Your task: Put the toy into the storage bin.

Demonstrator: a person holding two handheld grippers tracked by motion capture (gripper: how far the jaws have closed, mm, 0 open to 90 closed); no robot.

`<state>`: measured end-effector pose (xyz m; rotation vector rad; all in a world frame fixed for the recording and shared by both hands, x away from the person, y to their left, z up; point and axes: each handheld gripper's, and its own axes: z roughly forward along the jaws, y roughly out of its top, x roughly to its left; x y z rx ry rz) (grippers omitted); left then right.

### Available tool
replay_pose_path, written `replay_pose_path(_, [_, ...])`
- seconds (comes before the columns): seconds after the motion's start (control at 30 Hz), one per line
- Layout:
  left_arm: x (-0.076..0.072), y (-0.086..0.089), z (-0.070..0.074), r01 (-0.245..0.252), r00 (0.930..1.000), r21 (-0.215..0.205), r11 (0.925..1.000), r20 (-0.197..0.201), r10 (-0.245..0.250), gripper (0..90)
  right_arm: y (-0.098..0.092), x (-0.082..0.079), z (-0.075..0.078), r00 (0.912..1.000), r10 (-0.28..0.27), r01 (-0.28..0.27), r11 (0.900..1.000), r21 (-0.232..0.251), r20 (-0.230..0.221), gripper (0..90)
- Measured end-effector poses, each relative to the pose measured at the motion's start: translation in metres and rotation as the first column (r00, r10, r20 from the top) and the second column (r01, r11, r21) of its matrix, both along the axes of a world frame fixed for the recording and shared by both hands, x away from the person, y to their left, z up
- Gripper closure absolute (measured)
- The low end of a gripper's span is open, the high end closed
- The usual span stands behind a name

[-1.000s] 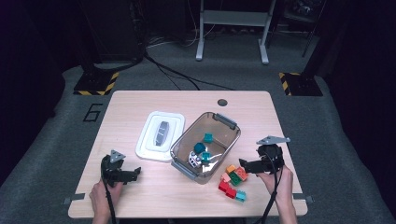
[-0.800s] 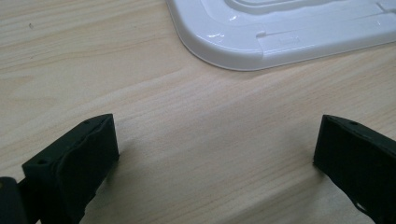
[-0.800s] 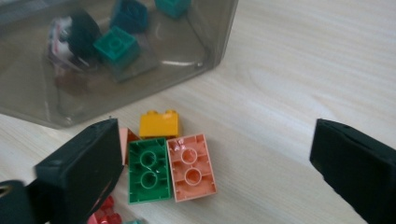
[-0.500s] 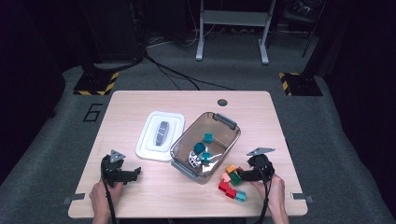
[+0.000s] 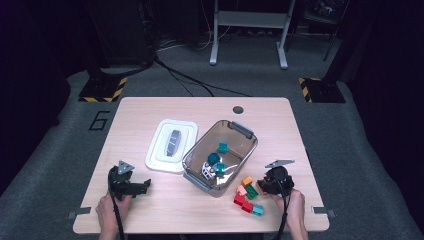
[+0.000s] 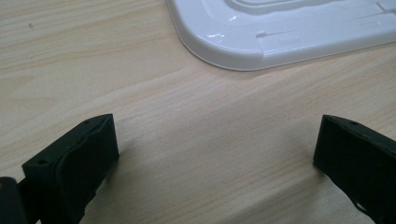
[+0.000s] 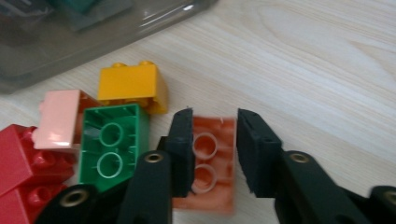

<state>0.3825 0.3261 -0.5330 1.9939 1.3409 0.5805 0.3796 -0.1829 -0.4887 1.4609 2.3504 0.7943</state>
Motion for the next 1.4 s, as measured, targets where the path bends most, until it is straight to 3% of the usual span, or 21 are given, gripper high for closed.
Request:
replay_pose_path(0.17, [0.000,0.000,0.000,0.000,1.0000,0.000,1.0000,0.000,0.000,0.0,-0.009,-0.001,0.001,0.9991,-0.041,0.041,0.999,0.000,0.008,67.3])
replay_pose_path(0.37, [0.000,0.000,0.000,0.000,1.0000,0.000,1.0000,0.000,0.000,0.0,-0.017,-0.006,0.010,0.9977,-0.051,0.048,0.997,0.052,0.045,49.9])
replay_pose_path(0.5, [0.000,0.000,0.000,0.000,1.0000,0.000,1.0000,0.000,0.000,0.0,-0.013,-0.009,0.011,0.9987,-0.042,0.042,0.999,0.027,0.027,43.5])
replay_pose_path(0.7, [0.000,0.000,0.000,0.000,1.0000,0.000,1.0000,0.000,0.000,0.0,-0.010,-0.007,0.002,0.9988,-0.050,0.050,0.999,0.000,0.000,44.5])
replay_pose_path(0.8, [0.000,0.000,0.000,0.000,1.0000,0.000,1.0000,0.000,0.000,0.0,-0.007,-0.007,-0.002,0.9978,-0.064,0.064,0.998,-0.025,-0.017,54.6])
replay_pose_path(1.07, [0.000,0.000,0.000,0.000,1.0000,0.000,1.0000,0.000,0.000,0.0,-0.012,-0.007,-0.003,0.9977,-0.059,0.060,0.997,-0.040,0.035,58.7])
replay_pose_path(1.2, [0.000,0.000,0.000,0.000,1.0000,0.000,1.0000,0.000,0.000,0.0,-0.014,-0.008,0.004,0.9959,-0.080,0.081,0.997,-0.012,0.043,58.7])
replay_pose_path(1.4, [0.000,0.000,0.000,0.000,1.0000,0.000,1.0000,0.000,0.000,0.0,-0.015,-0.006,0.018,0.9951,-0.065,0.067,0.998,-0.020,0.075,58.7])
